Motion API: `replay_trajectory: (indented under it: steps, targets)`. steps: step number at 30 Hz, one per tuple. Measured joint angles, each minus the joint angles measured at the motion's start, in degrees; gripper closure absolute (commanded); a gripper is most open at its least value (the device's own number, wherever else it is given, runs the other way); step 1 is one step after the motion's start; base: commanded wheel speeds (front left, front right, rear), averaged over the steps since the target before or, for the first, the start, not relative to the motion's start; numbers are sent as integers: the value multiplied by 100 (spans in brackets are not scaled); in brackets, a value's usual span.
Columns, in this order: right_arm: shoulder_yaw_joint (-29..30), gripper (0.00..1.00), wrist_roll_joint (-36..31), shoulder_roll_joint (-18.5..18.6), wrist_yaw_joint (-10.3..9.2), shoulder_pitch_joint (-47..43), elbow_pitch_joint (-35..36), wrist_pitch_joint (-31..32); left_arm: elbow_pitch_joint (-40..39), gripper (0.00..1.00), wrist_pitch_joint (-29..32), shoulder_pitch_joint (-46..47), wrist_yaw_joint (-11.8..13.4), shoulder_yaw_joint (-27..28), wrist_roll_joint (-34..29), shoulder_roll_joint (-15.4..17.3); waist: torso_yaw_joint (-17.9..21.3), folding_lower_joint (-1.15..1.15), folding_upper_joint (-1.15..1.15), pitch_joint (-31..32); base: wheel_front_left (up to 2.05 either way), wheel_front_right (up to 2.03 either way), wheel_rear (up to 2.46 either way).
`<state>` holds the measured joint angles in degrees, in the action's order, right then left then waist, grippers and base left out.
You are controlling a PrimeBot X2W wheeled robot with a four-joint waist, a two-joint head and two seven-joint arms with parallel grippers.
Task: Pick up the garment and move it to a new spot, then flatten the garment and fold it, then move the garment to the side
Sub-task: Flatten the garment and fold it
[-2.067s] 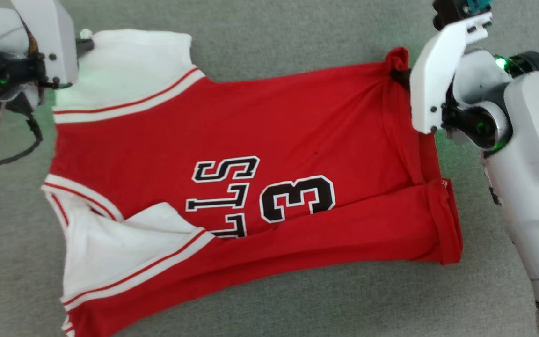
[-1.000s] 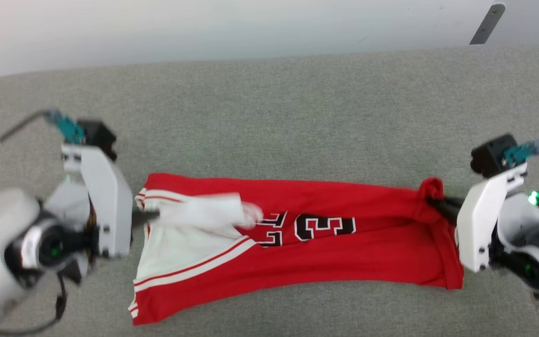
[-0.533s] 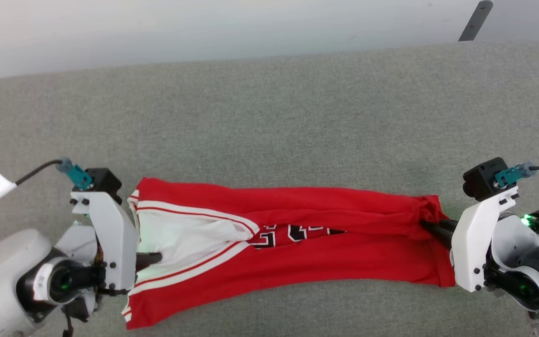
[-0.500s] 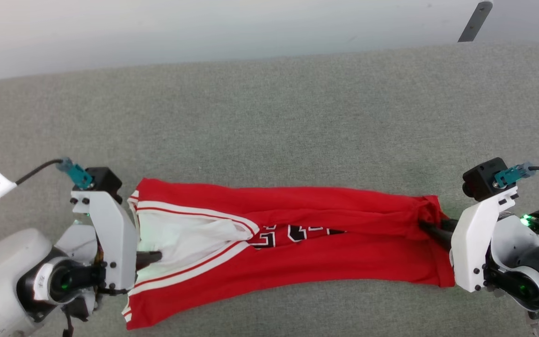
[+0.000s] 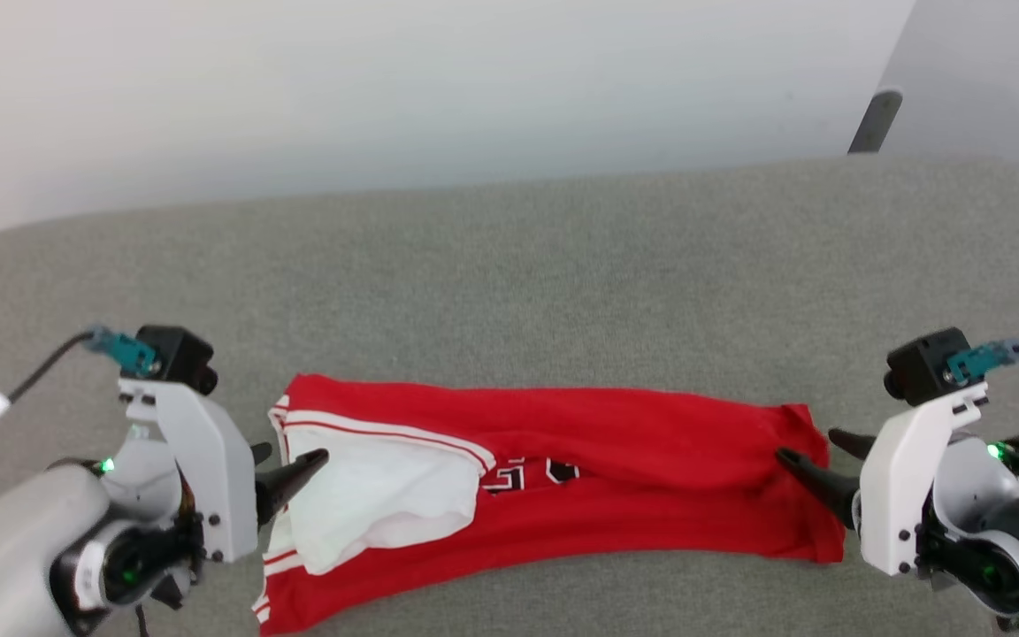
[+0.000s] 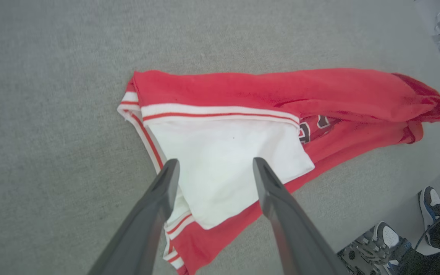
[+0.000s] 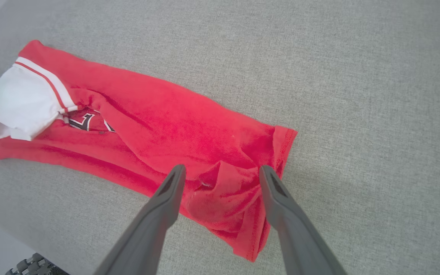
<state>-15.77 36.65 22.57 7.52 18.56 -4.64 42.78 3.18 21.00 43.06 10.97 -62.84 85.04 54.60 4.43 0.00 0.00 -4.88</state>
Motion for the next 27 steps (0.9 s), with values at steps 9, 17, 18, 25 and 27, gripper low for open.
replay_trajectory:
  steps: [9,17,18,25,27]
  targets:
    - [538,0,47,-119,0,-513,-13,-89,100,0,-1886,-627,-142,187,-608,-73,-57,0,0,491,0,0,0]
    - [1095,0,-155,-243,0,-765,-63,49,320,0,-3406,-1287,-8,393,-1056,-93,-166,0,0,621,0,0,0]
    - [1158,0,-168,-246,0,-784,-70,66,347,0,-3483,-1362,15,450,-1131,-110,-183,0,0,629,0,0,0]
    - [1655,0,-328,-365,-1,-975,-174,347,453,0,-3590,-2002,112,1604,-1864,-538,-357,0,0,655,0,0,0]
    - [1772,0,-396,-401,-1,-987,-213,423,470,0,-3590,-2317,108,2015,-2250,-739,-418,0,0,652,0,0,0]
